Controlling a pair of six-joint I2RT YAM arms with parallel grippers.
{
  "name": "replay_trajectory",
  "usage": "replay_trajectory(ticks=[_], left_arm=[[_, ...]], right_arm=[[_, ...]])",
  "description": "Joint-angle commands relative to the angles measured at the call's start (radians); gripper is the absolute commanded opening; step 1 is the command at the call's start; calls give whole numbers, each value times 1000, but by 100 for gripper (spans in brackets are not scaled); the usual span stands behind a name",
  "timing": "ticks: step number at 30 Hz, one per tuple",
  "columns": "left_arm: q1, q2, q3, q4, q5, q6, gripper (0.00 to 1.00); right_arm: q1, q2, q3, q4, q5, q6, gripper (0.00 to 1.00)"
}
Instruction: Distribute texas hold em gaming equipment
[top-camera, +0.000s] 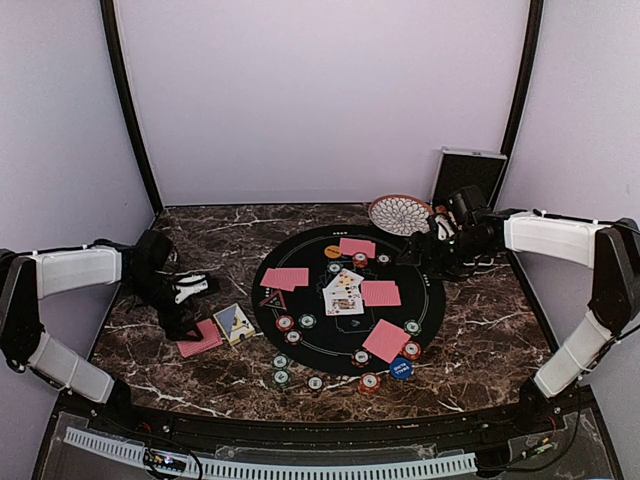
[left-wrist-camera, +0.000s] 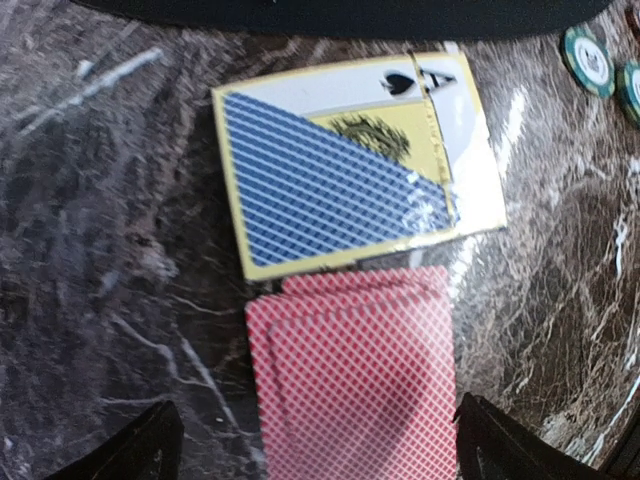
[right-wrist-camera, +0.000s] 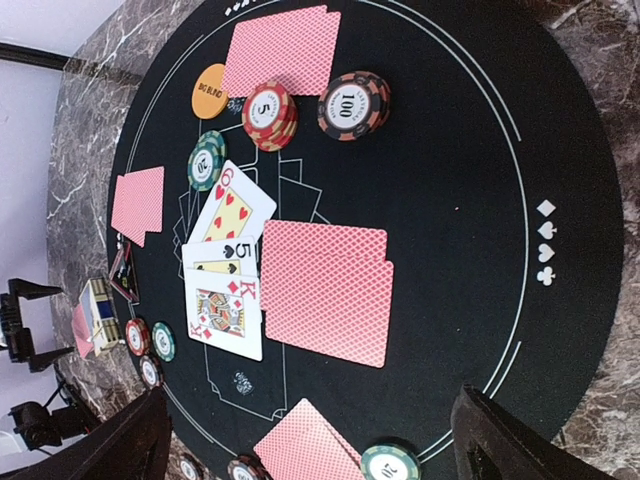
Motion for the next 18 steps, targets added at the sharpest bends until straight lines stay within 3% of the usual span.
replay_trajectory(ticks=[1,6,10,18], left_arm=[[-1,-39,91,-16,30,-111,99],[28,-46,141,142,-14,-245,99],[70,-43,129,309,-11,-354,99],[118,-35,-33,750,-98,-528,99]], right_arm=[[5,-52,16,7,76,-27,99],[1,-111,-16,46,240,-45,99],[-8,-234,-116,152,512,-37,99],[-22,-475,-484,646,933,-275,99]])
